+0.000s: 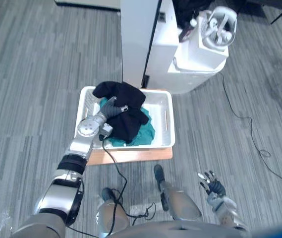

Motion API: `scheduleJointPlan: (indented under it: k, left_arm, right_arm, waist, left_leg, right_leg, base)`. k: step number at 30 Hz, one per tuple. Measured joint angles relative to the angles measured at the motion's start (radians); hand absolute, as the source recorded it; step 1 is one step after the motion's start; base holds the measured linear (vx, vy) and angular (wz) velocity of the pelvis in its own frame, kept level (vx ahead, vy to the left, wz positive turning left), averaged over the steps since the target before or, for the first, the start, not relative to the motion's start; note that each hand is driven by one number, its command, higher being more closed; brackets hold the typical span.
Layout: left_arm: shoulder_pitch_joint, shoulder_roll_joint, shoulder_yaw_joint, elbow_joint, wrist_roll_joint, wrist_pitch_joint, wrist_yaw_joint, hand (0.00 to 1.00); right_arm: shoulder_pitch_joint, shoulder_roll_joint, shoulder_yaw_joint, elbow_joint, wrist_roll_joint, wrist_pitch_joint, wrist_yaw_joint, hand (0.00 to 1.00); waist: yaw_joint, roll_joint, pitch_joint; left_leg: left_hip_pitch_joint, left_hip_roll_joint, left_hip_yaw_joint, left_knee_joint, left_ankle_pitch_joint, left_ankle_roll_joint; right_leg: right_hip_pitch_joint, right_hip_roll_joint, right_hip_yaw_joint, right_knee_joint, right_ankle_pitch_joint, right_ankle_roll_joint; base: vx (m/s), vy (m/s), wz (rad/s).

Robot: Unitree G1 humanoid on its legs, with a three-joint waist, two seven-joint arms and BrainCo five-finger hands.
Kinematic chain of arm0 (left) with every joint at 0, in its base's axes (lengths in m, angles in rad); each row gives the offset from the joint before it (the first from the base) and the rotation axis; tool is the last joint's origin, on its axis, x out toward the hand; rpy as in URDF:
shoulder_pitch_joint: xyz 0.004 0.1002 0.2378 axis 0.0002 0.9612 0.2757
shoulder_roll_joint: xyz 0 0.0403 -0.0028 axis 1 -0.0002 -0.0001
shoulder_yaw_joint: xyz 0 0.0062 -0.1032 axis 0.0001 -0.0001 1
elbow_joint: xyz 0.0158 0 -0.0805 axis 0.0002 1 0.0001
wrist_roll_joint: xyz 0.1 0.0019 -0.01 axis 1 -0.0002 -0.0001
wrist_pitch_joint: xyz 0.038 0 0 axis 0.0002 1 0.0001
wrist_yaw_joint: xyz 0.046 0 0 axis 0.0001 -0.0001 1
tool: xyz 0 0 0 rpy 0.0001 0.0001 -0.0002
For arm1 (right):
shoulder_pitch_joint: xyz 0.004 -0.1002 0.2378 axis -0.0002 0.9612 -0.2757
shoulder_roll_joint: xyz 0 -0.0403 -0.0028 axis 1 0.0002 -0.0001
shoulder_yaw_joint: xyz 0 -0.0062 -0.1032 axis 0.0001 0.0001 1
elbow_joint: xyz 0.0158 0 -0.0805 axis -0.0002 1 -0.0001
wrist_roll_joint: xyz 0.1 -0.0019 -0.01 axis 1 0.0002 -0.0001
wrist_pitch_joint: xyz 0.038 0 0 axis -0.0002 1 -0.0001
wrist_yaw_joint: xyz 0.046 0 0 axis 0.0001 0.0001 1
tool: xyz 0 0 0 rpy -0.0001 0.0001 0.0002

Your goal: Tidy the bed and pick cloth on bed and put in laundry

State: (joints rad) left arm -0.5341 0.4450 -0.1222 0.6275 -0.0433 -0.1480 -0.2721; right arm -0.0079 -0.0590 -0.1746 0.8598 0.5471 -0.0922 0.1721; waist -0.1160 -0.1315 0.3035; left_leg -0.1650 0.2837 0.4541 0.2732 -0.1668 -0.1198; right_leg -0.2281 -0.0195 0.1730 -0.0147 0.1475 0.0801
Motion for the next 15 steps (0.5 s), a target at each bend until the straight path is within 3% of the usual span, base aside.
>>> scheduleJointPlan:
  k: [3,4,8,10,15]
  left_arm:
    - [-0.043,0.0,0.001,0.038,0.018,0.001,0.042,1.0]
    - [-0.05,0.001,0.003,0.044,0.018,0.002,0.052,0.0]
    - [-0.059,-0.002,0.004,0.053,0.019,0.009,0.085,0.0]
    - [-0.057,-0.006,0.003,0.075,0.019,0.032,0.094,0.0]
    - [-0.059,-0.008,0.004,0.074,0.018,0.032,0.126,0.0]
  right_arm:
    - [-0.023,0.0,0.006,0.001,0.0,0.001,0.011,0.0]
    - [-0.031,0.0,0.013,0.001,0.0,0.002,0.012,0.0]
    - [-0.06,-0.001,0.018,0.003,0.0,0.004,0.014,0.0]
    - [-0.084,-0.004,0.018,0.002,-0.001,0.005,0.014,0.0]
    - [-0.108,-0.037,0.016,0.004,-0.004,0.006,0.015,0.0]
  waist:
    - [-0.001,-0.004,0.031]
    - [-0.001,-0.007,0.043]
    - [-0.004,-0.008,0.056]
    - [-0.004,-0.004,0.063]
    - [-0.006,0.002,0.067]
  left_leg:
    - [-0.028,0.003,0.0,0.03,-0.006,0.009]
    - [-0.031,0.003,0.002,0.036,-0.007,0.011]
    - [-0.097,0.004,0.002,0.08,-0.018,0.016]
    - [-0.1,0.01,0.012,0.096,-0.017,0.015]
    - [-0.095,0.012,0.013,0.096,-0.011,0.009]
  right_leg:
    - [-0.012,-0.004,0.006,-0.014,0.025,0.007]
    - [-0.014,-0.005,0.007,-0.015,0.025,0.008]
    - [-0.054,-0.016,0.009,-0.034,0.025,0.008]
    - [-0.051,-0.014,0.019,-0.05,0.025,0.008]
    - [-0.042,-0.013,0.03,-0.06,0.02,0.014]
  base:
    - [-0.1,-0.008,-0.07]
    - [-0.11,-0.02,-0.04]
    - [-0.11,-0.05,-0.07]
    - [-0.08,-0.095,-0.14]
    - [-0.06,-0.091,-0.04]
